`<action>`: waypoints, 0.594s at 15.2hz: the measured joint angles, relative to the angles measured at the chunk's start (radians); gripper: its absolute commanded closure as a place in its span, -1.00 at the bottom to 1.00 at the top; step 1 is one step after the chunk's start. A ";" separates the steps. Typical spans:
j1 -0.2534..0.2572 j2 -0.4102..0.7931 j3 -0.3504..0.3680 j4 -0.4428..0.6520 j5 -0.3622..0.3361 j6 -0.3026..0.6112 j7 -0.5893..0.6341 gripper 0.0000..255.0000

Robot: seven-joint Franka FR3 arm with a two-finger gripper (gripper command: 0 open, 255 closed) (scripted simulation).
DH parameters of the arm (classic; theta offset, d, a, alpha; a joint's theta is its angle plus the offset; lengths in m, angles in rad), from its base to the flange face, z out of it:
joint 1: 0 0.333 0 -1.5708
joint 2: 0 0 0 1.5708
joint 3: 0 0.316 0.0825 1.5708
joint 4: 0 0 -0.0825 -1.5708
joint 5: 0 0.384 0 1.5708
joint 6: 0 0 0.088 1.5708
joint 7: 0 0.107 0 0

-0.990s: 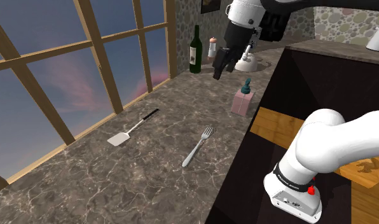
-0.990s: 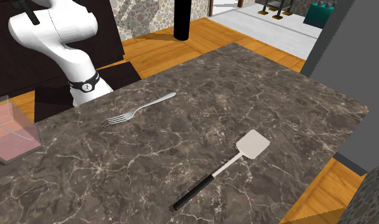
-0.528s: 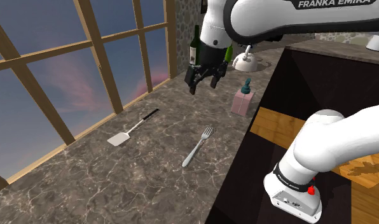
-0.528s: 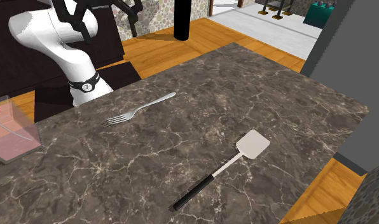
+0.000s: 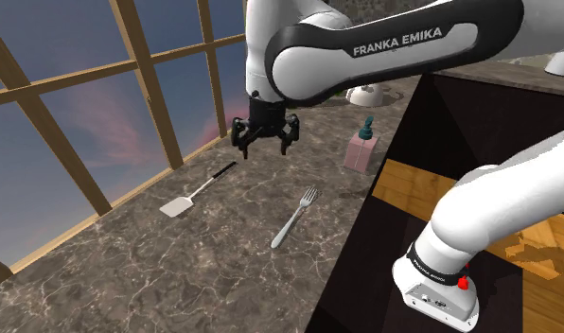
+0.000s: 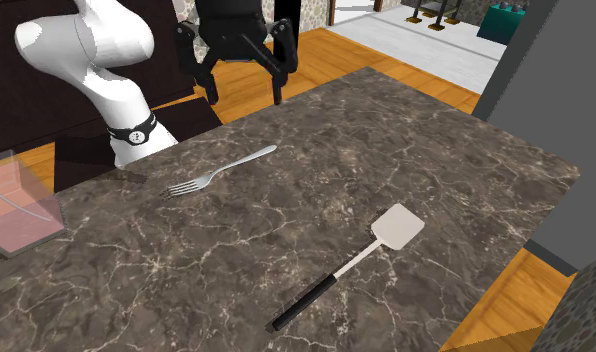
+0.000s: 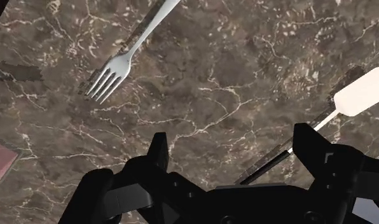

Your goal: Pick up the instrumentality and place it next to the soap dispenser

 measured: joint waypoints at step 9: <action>-0.108 0.481 0.213 0.286 -0.311 0.049 0.625 -1.00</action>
